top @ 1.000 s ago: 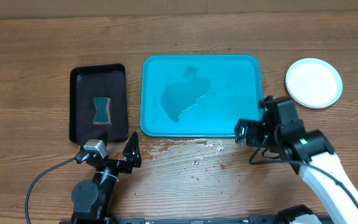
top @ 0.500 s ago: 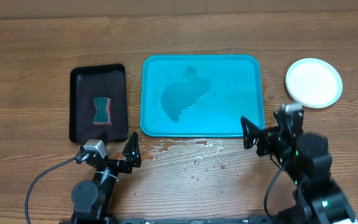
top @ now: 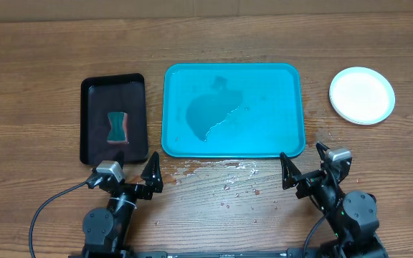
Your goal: Clean dirty plates on tray and stack at the side
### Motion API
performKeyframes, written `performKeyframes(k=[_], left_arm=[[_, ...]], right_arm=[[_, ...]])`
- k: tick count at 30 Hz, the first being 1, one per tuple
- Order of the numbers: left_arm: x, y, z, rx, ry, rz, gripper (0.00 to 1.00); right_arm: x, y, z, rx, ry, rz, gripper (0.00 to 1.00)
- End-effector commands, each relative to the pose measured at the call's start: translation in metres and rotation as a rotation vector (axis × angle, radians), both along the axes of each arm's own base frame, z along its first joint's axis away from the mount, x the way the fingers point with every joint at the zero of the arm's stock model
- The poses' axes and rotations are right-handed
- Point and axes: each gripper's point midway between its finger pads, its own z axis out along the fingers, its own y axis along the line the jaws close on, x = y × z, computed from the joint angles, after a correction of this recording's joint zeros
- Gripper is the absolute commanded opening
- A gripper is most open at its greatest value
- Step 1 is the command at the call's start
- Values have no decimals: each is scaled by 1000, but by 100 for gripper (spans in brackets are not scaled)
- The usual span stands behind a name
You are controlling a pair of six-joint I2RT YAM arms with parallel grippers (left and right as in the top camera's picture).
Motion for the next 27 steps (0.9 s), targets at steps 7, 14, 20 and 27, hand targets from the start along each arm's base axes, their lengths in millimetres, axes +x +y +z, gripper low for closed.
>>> performKeyframes(k=[7,14,20,27], left_arm=[[1,4,-1,30,-14,18,100],[1,4,-1,30,-14,18,100],[1,4,-1,30,-14,18,100],[1,4,-1,30,-14,18,100]], right_arm=[[-7,-2,-1,16,-79,-2,100],[-7,-1,-10,20,-91,3,100],[-7,-1,-10,20,-90,3,100],[-7,-2,-10,19,-90,-1,100]])
